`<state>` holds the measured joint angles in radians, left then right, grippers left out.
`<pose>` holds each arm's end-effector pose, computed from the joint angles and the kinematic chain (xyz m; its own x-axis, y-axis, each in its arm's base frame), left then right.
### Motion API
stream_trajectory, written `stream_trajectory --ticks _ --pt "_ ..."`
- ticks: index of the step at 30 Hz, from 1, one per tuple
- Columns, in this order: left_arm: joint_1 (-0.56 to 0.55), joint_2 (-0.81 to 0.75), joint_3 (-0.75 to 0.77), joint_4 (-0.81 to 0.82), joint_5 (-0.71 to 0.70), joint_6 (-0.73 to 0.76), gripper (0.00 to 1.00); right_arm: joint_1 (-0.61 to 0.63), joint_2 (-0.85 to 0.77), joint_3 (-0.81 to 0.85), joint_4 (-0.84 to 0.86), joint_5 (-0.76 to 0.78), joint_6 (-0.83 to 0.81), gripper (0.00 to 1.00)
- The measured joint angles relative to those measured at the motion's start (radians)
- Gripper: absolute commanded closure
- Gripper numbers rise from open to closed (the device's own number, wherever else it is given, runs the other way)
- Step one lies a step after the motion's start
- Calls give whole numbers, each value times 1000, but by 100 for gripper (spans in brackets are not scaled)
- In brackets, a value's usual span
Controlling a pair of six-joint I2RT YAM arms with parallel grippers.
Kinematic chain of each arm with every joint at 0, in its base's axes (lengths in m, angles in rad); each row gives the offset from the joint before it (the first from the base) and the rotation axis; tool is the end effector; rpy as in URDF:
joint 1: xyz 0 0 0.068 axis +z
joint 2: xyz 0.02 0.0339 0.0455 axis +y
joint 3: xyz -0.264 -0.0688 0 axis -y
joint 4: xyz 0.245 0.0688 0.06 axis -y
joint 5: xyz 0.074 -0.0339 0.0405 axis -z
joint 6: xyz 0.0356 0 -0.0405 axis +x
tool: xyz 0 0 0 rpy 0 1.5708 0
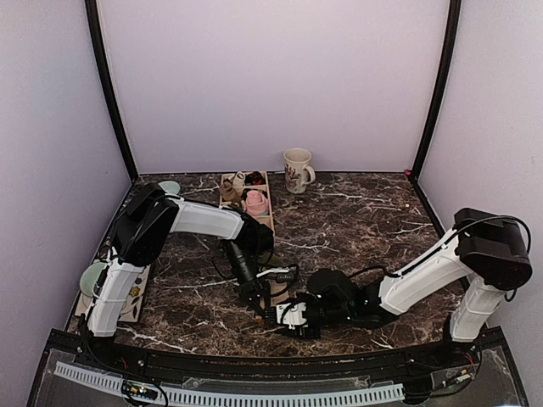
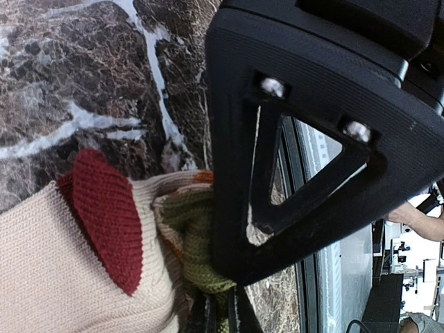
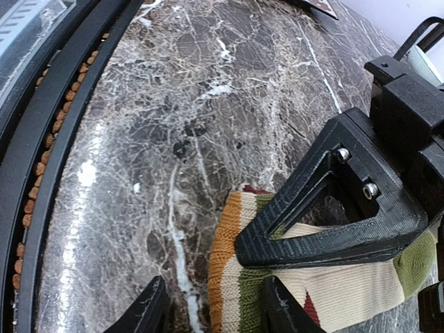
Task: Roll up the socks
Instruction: Pick up the sock from the center of the board.
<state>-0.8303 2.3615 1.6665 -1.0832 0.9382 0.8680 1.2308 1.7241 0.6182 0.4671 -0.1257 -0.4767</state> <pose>0.2586 -0.3255 0.0954 -0.1792 0.8648 -0.4691 0.7134 -0.2141 -0.6672 0.0997 0.2952 0.1171 0.2679 -0.6077 -0.7476 -0.9521 -0.0483 -0.3020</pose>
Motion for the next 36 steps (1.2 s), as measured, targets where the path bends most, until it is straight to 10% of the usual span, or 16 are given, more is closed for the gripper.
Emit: stream_trajectory --ticks 18,36 --pt "-4 -47 -21 15 -64 -43 73 -2 47 23 29 36 96 99" --pt "144 -585 -535 531 -573 -244 50 -61 70 -31 148 -103 357 100"
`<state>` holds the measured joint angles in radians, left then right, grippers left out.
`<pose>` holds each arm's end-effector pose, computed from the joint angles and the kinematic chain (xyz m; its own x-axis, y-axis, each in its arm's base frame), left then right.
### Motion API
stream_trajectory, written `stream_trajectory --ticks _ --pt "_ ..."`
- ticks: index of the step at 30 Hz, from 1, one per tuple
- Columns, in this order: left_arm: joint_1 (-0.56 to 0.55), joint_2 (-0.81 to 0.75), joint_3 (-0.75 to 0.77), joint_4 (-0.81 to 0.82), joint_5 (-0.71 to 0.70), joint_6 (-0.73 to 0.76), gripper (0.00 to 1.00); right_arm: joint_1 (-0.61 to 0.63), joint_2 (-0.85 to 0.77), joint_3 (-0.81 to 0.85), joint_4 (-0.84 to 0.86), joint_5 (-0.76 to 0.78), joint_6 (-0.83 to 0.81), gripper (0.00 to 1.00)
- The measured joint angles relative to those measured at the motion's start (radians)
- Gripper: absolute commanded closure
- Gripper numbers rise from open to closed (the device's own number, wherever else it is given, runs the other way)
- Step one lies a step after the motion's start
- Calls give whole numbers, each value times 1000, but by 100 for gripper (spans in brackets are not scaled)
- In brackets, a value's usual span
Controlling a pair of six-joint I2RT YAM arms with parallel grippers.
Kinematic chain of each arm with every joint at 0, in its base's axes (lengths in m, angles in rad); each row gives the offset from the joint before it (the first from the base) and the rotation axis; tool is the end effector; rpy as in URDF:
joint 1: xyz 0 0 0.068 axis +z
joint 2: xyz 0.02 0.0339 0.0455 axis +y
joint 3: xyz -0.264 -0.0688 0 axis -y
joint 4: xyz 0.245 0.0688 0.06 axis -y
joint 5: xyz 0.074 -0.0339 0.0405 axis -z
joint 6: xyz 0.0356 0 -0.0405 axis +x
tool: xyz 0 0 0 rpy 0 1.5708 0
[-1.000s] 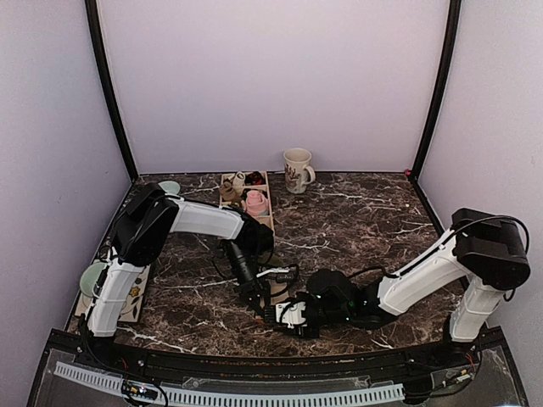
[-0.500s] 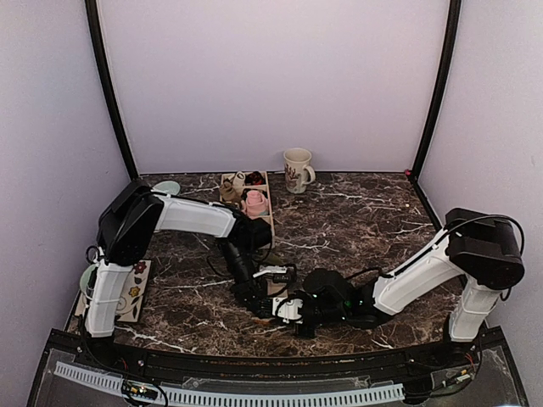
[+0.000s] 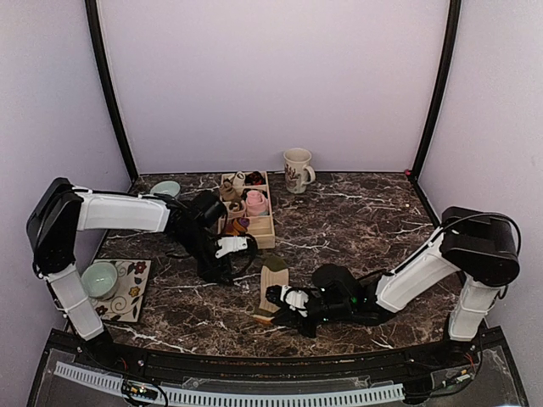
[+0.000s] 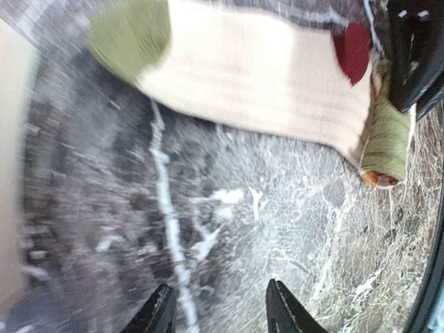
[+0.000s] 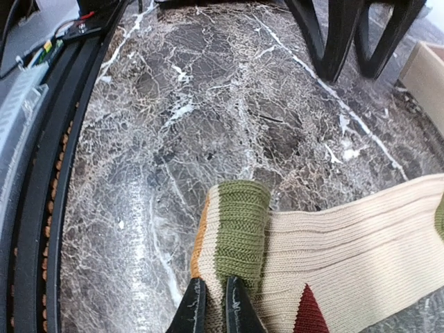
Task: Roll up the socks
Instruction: Pick up the sock from the center of the board.
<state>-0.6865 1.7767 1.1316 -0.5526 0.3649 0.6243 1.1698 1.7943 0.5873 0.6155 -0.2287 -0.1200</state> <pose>0.2587 -0.2284 0.1727 -0.1795 0.8531 -0.4900 0.9831 0.1744 -0.0566 0.1143 0.2904 0.1027 -0.0999 -0.5345 -0.8393 -0.9892 0.1440 0.0261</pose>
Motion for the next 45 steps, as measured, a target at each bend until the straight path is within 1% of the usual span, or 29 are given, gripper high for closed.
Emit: stream_trajectory --ticks 1,3,4,5,6,8,12,14,16,18,20,23,24,26,28,33,37,40,45 --pt "-2 -34 -18 26 -14 1 41 -16 5 1 3 -27 21 100" --pt "-6 -90 -44 83 -52 6 16 -41 11 5 3 -66 56 100" --pt "-6 -119 -59 124 -86 6 12 -53 14 7 3 -90 77 100" --pt "-3 -144 -74 168 -126 1 12 -63 17 9 1 -108 97 100" --pt "7 -161 -80 202 -161 -10 7 -69 18 10 0 -119 109 100" --pt "53 -169 -69 240 -204 -18 2 -80 21 13 -3 -141 149 100" --pt "140 -205 -80 288 -264 8 1 -105 33 20 -2 -192 234 100" --pt "126 -253 -105 293 -280 49 1 -122 49 31 -2 -232 277 100" --pt "72 -307 -148 299 -291 106 1 -143 73 50 -3 -282 325 100" --pt "-14 -352 -206 288 -299 177 3 -159 100 72 -1 -334 373 100" --pt "-92 -362 -243 252 -272 229 5 -170 121 90 0 -373 415 100" --pt "-154 -368 -270 194 -190 276 8 -177 132 101 -2 -396 457 100" --pt "-172 -372 -274 181 -169 287 10 -179 133 102 -2 -400 472 100" --pt "-209 -370 -272 165 -127 308 19 -184 135 102 1 -407 498 100" --pt "-256 -357 -264 151 -115 312 26 -195 143 101 12 -422 525 100" --pt "-336 -180 -116 121 -102 318 43 -209 171 93 54 -467 578 100" --pt "-359 -80 -70 129 -93 308 64 -215 192 72 129 -481 621 100" --pt "-366 -47 -70 137 -88 300 68 -217 196 56 174 -473 637 100" --pt "-368 -8 -70 176 -105 278 66 -220 199 47 205 -466 650 100"
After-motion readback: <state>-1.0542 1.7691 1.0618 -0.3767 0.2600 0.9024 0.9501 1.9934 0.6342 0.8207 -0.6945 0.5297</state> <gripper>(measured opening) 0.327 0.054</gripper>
